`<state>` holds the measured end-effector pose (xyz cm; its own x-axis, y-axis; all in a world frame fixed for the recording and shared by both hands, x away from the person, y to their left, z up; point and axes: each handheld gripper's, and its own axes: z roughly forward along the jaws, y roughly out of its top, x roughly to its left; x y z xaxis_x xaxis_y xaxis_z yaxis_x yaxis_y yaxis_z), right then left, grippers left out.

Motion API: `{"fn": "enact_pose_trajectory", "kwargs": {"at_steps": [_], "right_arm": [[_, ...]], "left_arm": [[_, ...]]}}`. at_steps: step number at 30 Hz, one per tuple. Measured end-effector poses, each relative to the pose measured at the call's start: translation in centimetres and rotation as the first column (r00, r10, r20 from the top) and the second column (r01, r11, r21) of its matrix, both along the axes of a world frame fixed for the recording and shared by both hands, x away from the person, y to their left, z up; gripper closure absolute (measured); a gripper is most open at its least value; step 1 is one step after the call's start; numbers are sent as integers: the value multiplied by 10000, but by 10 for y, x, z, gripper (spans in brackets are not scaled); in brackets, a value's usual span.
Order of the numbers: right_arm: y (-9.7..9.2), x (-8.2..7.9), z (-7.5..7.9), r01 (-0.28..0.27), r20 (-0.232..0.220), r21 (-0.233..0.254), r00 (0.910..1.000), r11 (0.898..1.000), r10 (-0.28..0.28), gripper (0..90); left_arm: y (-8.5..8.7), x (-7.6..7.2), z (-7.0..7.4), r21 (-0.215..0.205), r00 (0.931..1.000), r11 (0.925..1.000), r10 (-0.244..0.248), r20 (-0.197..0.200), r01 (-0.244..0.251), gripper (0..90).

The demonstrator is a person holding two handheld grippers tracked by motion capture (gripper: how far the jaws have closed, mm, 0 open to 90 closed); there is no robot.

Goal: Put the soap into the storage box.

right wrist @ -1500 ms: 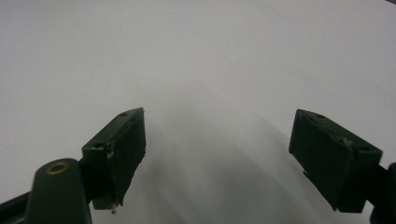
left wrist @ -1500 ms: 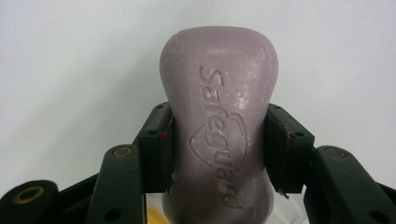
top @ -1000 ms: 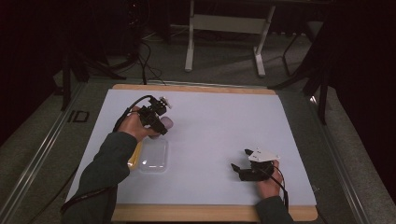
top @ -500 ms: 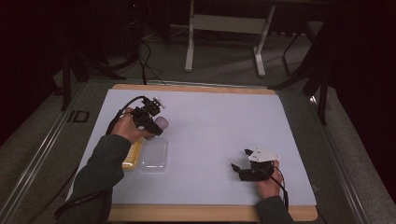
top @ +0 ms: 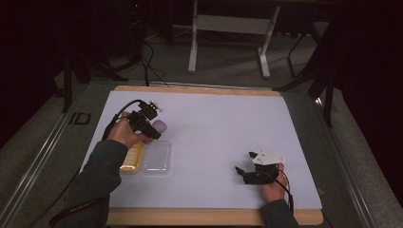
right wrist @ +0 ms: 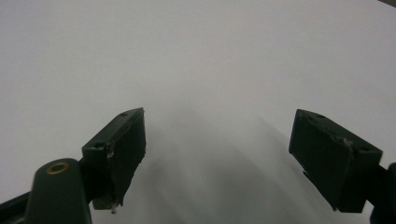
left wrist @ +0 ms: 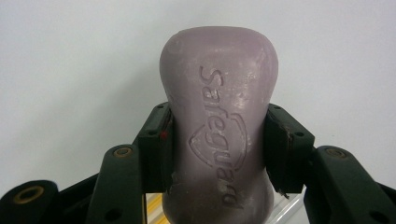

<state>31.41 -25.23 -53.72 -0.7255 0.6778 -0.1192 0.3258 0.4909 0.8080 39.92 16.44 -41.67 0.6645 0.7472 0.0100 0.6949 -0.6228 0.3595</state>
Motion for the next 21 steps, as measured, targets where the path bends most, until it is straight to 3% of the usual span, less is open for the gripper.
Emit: {"fn": "enact_pose_trajectory", "kwargs": {"at_steps": [21], "right_arm": [[0, 0, 0, -4, 27, -37, 10000, 10000, 4, 184]], "left_arm": [[15, -10, 3, -56, 9995, 9995, 311, 65, -311, 499]]}}
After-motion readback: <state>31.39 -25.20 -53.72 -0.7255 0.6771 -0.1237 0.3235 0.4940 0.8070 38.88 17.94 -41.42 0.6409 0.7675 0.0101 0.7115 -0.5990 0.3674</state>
